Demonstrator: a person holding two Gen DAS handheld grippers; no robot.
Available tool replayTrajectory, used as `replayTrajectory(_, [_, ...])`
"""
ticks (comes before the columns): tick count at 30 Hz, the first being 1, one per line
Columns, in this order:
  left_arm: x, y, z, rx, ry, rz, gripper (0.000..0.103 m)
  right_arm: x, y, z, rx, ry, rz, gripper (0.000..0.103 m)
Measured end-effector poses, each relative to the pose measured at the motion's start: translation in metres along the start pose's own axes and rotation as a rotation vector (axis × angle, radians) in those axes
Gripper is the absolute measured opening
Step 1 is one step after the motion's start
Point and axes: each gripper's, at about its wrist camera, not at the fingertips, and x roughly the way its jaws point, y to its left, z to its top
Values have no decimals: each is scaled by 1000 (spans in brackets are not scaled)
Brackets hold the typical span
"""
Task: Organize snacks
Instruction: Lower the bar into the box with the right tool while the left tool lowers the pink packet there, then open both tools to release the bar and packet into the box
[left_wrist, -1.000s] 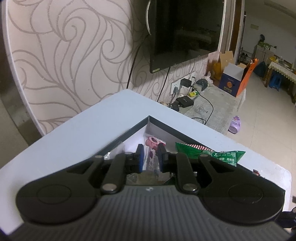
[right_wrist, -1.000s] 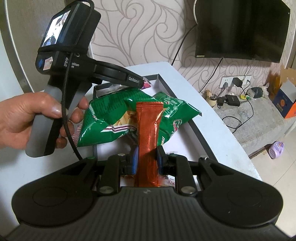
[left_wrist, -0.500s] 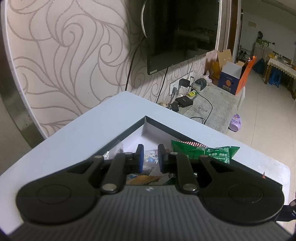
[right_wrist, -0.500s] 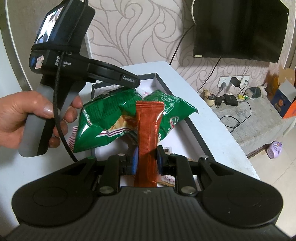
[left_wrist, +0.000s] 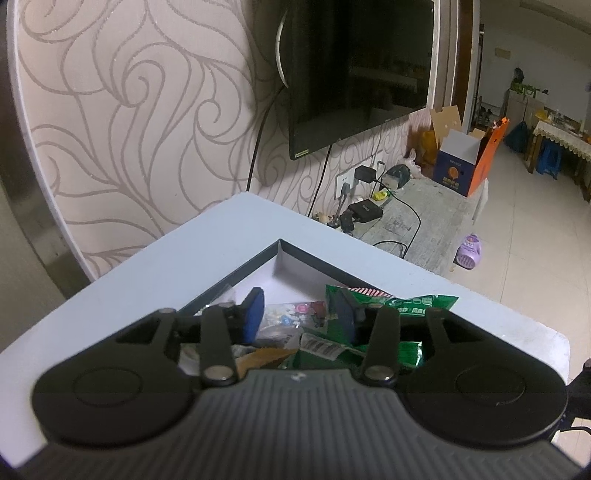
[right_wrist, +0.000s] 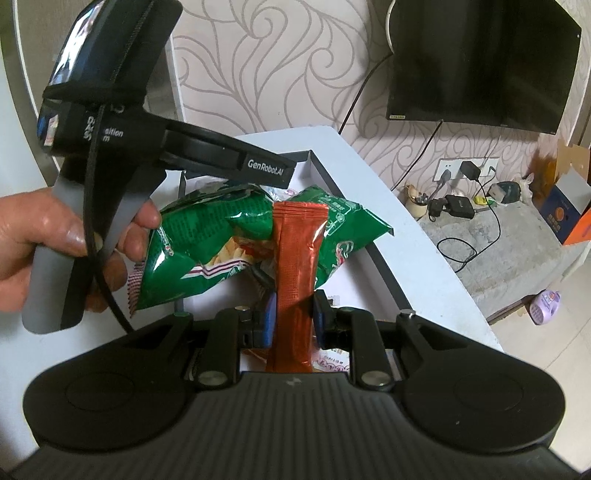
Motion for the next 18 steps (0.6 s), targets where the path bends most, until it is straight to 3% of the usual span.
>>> replayTrajectory(4, [-5, 1, 0, -5, -12, 4, 46, -3, -1, 0, 15, -4, 9, 26])
replayTrajectory(8, [-11, 2, 2, -14, -27, 23, 46, -10, -2, -2, 27, -30, 14, 62])
replayTrajectory(9, [-13, 2, 2, -16, -32, 31, 46, -13, -1, -2, 23, -41, 13, 66])
replayTrajectory(14, [-24, 0, 4, -23, -54, 88, 46, -22, 0, -1, -5, -64, 35, 75])
replayTrajectory(18, [-42, 1, 7, -43, -81, 133, 46, -26, -4, -3, -18, -76, 70, 76])
